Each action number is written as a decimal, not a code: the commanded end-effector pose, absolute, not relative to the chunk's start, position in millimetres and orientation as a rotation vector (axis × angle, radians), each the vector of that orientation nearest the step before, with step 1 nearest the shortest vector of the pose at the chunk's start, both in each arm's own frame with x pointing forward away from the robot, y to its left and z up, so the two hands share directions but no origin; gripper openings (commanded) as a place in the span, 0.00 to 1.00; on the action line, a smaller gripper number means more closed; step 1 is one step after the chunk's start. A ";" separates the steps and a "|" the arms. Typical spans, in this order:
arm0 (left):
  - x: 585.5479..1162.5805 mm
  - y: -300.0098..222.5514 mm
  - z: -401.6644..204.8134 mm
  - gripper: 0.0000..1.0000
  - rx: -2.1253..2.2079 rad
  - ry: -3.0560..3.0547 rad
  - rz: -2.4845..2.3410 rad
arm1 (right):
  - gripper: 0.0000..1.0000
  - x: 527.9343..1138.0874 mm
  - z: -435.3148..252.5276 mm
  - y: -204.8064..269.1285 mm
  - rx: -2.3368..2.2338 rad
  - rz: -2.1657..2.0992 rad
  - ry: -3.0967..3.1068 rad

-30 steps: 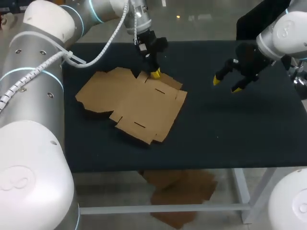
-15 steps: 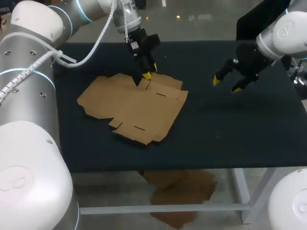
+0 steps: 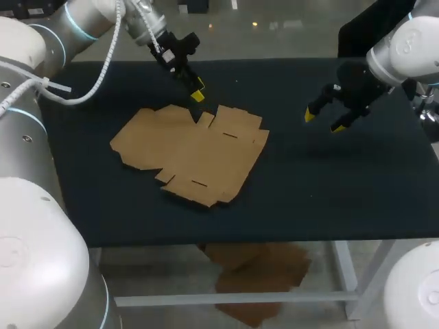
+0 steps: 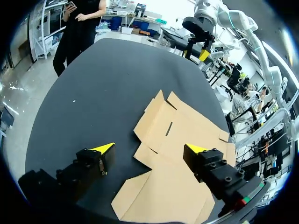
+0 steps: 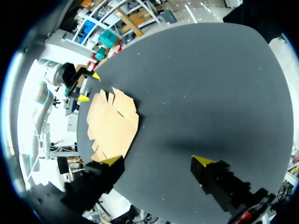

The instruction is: Assemble the packaging by folding the flat box into shape, placing the metal phone stand inside, and closing the box properly

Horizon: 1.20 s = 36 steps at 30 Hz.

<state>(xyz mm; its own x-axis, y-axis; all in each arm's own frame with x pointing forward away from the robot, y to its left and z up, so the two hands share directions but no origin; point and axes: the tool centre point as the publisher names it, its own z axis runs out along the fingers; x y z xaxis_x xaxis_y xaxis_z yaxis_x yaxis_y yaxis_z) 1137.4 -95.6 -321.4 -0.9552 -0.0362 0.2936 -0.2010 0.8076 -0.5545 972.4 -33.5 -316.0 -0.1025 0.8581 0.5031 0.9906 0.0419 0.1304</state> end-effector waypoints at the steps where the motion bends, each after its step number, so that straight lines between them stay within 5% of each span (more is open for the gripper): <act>1: 1111.9 -85.1 -317.3 1.00 0.498 -2.840 1.087 | 1.00 972.6 -315.8 -33.7 -1.881 -0.654 -2.035; 36: 1057.0 -31.6 -299.6 1.00 1.456 -2.741 0.787 | 1.00 1015.4 -319.9 -13.7 -1.713 -0.620 -2.150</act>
<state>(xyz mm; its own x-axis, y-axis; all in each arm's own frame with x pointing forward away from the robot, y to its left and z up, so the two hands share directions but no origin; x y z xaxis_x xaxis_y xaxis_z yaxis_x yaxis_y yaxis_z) 1066.5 -33.0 -305.7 -0.6561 -0.5877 0.4734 -0.7538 0.4806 -0.4482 993.4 -18.5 -315.8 -0.2262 0.8395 0.4940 0.9704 0.1500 0.1894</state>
